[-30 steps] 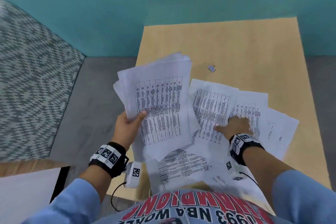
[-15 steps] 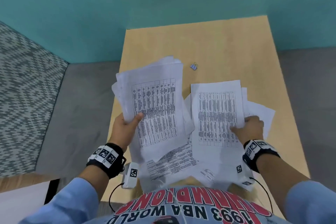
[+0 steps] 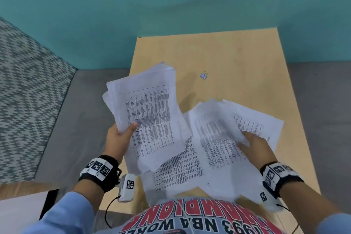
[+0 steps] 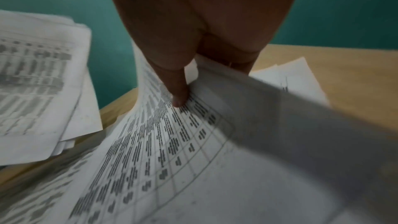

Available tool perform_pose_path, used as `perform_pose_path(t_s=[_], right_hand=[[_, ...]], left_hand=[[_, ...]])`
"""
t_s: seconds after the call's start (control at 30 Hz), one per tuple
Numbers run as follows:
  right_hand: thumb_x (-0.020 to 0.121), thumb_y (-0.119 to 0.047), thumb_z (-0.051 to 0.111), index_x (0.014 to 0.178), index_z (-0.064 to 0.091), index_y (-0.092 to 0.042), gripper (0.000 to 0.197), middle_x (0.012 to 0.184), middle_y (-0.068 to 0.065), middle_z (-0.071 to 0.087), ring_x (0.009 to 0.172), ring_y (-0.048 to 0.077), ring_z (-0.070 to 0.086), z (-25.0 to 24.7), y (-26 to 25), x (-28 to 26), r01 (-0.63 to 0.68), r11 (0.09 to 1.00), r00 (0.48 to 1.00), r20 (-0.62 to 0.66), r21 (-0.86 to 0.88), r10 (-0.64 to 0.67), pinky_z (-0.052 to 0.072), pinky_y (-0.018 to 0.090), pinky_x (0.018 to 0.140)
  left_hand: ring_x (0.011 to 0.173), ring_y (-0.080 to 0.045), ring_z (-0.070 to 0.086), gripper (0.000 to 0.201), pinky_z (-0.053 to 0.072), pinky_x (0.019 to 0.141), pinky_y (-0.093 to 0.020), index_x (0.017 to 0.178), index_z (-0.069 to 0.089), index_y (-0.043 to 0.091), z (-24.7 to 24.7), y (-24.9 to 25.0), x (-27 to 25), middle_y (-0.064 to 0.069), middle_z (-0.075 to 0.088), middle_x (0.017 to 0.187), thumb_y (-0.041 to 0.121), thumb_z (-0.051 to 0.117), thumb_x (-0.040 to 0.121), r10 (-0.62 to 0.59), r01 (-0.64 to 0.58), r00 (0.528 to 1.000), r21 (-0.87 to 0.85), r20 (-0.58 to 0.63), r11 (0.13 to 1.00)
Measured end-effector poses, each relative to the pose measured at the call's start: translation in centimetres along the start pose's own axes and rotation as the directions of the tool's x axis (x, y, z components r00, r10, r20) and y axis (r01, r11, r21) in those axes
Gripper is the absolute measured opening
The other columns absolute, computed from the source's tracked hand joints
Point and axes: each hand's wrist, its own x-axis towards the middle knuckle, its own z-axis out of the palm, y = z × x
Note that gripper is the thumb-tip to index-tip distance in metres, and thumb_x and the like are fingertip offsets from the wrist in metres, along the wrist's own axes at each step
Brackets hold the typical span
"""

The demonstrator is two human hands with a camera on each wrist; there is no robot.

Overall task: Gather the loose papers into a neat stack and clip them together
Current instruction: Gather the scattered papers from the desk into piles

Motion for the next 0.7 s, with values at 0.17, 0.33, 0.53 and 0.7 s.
perform_pose_path(t_s=[0.17,0.33,0.53,0.7], right_hand=[[0.095,-0.023,0.072,0.081,0.065,-0.033,0.019,0.084,-0.006,0.062,0.075,0.017,0.062,-1.8,3.5,-2.2,0.101,0.971,0.994,0.051,-0.216,-0.093,0.05,0.034,0.066],[0.086,-0.03,0.079,0.094,0.079,-0.013,0.019,0.121,0.01,0.061,0.097,0.032,0.069,-3.4,4.9,0.8,-0.011,0.943,1.0,-0.03,-0.334,0.001,0.056,0.039,0.086],[0.086,-0.044,0.075,0.131,0.066,-0.007,0.06,0.135,0.025,0.042,0.108,0.046,0.06,-4.7,4.5,4.5,-0.602,0.79,0.796,-0.167,-0.113,0.582,0.054,0.049,0.098],[0.08,-0.037,0.086,0.12,0.064,0.004,0.062,0.132,0.028,0.044,0.065,0.029,0.052,-3.4,2.3,5.0,-0.627,0.777,0.774,-0.147,-0.044,0.616,0.053,0.043,0.081]], left_hand=[[0.092,-0.023,0.071,0.009,0.058,0.094,-0.046,0.098,0.072,0.025,-0.9,-1.8,0.3,-0.005,0.076,0.1,0.027,0.079,0.095,-0.052,0.052,0.998,0.006,-0.022,0.999],[0.107,-0.035,0.075,0.019,0.06,0.096,-0.052,0.106,0.076,0.019,-1.1,-3.2,0.2,-0.011,0.08,0.108,0.031,0.082,0.093,-0.083,0.084,0.996,0.036,-0.031,0.996],[0.108,-0.033,0.077,0.029,0.061,0.098,-0.059,0.11,0.078,0.019,-1.0,-3.6,0.4,-0.009,0.083,0.11,0.038,0.085,0.089,-0.108,0.109,0.994,0.024,-0.022,0.994],[0.108,-0.031,0.078,0.024,0.059,0.1,-0.057,0.107,0.078,0.023,-0.6,-3.6,0.9,-0.006,0.084,0.11,0.037,0.086,0.088,-0.117,0.117,0.993,0.003,-0.005,0.993]])
